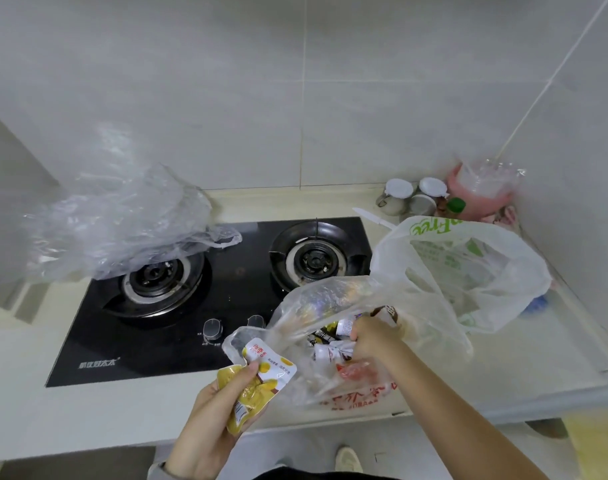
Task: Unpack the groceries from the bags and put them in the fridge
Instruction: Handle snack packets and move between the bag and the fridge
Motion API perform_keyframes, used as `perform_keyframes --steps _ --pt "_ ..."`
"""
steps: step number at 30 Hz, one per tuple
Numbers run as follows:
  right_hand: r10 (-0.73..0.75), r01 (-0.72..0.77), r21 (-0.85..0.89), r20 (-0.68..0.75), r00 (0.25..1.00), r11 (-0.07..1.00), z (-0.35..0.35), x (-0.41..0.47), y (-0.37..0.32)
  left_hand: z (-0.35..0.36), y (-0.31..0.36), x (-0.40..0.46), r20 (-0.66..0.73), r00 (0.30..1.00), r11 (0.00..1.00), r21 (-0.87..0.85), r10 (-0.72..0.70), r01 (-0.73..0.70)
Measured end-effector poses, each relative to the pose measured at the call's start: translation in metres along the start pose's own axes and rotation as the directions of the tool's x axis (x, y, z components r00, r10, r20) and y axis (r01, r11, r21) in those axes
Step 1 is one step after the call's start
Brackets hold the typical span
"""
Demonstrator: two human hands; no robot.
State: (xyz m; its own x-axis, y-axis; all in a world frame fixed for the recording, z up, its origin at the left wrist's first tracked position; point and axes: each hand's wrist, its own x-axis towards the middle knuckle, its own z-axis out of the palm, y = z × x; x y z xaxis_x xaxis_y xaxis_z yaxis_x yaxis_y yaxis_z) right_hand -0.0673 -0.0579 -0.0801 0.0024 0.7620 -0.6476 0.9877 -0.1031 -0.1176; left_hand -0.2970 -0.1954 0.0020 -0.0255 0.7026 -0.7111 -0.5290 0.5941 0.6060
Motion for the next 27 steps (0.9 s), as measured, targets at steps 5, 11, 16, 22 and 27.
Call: perform_keyframes --steps 5,11,16,22,27 --pt "0.055 -0.077 -0.186 -0.123 0.991 0.979 0.008 0.005 0.013 -0.003 -0.007 0.001 -0.028 1.000 0.999 -0.040 0.007 -0.008" --pt "0.069 -0.094 -0.136 -0.177 0.982 0.986 0.015 0.004 0.032 0.006 -0.011 0.004 -0.027 1.000 0.999 -0.030 -0.015 0.014" --pt "-0.025 0.015 -0.048 -0.218 0.976 0.999 0.015 0.004 0.046 0.017 -0.009 0.007 -0.020 1.000 1.000 -0.018 -0.022 0.022" --pt "-0.187 0.195 0.024 -0.194 0.963 0.980 0.018 -0.003 0.058 0.026 -0.003 0.012 -0.020 0.999 1.000 -0.002 -0.026 0.026" --pt "-0.277 0.405 0.244 -0.427 0.861 0.881 0.010 -0.023 0.059 0.030 0.004 0.013 -0.038 0.998 0.999 0.003 -0.048 0.049"
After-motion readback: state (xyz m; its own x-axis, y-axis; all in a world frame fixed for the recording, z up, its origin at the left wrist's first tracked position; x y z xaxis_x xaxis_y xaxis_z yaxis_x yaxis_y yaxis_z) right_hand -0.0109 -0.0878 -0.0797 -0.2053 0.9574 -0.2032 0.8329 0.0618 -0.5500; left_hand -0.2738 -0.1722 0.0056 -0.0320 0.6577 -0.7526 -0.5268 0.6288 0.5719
